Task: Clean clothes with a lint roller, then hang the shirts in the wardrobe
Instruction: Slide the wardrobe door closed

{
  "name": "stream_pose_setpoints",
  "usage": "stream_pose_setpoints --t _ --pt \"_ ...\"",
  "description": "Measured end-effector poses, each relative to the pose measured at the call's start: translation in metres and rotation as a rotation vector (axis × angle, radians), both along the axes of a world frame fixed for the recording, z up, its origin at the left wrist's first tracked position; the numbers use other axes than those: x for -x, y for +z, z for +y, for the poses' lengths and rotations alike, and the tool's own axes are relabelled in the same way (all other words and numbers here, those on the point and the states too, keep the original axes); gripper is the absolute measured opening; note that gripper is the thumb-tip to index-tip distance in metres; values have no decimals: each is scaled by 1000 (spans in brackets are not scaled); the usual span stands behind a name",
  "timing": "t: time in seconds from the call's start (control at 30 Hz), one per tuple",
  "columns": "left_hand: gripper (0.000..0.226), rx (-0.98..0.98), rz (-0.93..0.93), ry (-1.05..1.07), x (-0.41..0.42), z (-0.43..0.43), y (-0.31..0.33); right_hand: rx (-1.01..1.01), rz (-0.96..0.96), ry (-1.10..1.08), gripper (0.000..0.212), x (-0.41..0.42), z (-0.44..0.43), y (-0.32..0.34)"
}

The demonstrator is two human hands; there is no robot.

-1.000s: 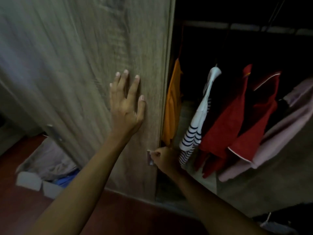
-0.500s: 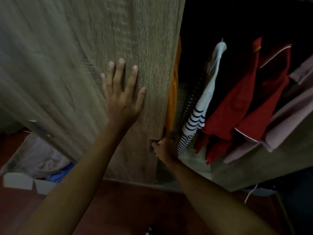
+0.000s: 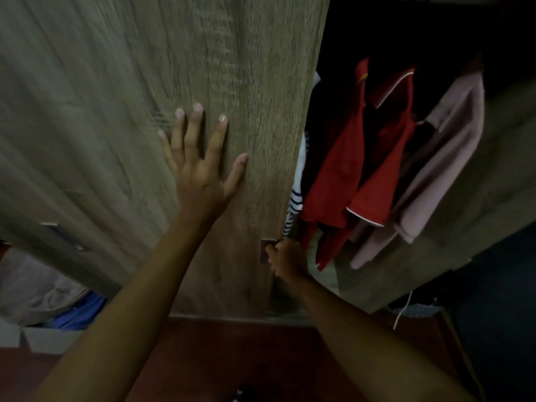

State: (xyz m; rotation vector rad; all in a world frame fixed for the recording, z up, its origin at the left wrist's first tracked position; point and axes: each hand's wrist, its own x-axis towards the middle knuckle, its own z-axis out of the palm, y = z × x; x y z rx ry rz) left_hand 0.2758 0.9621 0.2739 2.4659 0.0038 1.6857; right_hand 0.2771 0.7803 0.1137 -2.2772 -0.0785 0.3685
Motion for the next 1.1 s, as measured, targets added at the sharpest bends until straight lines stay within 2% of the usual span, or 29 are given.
stream_pose_setpoints --t 0.13,0.23,0.33,0.53,0.67,0.77,0.87,1.1 --pt "65 -40 -12 -14 -10 -46 6 -1 120 -40 30 -13 -61 2" --pt "64 -56 0 -25 -20 -93 7 -113 116 -149 28 -22 -105 -3" --pt "64 -39 7 -46 -29 -139 5 -240 213 -264 24 -30 -152 -1" --pt "69 -94 -12 -92 -55 -210 -3 -244 256 -403 25 -51 -242 -1" --pt "70 -118 -41 -111 -73 -250 -9 -308 227 -502 16 -59 -282 1" --pt "70 -121 -60 -123 -87 -279 -13 -270 186 -558 14 -65 -311 1" --pt "68 -125 -79 -132 -94 -304 -15 -252 164 -588 24 -71 -332 -5" --pt "63 -133 -61 -130 -98 -342 -14 -217 77 -637 35 -74 -366 -7"
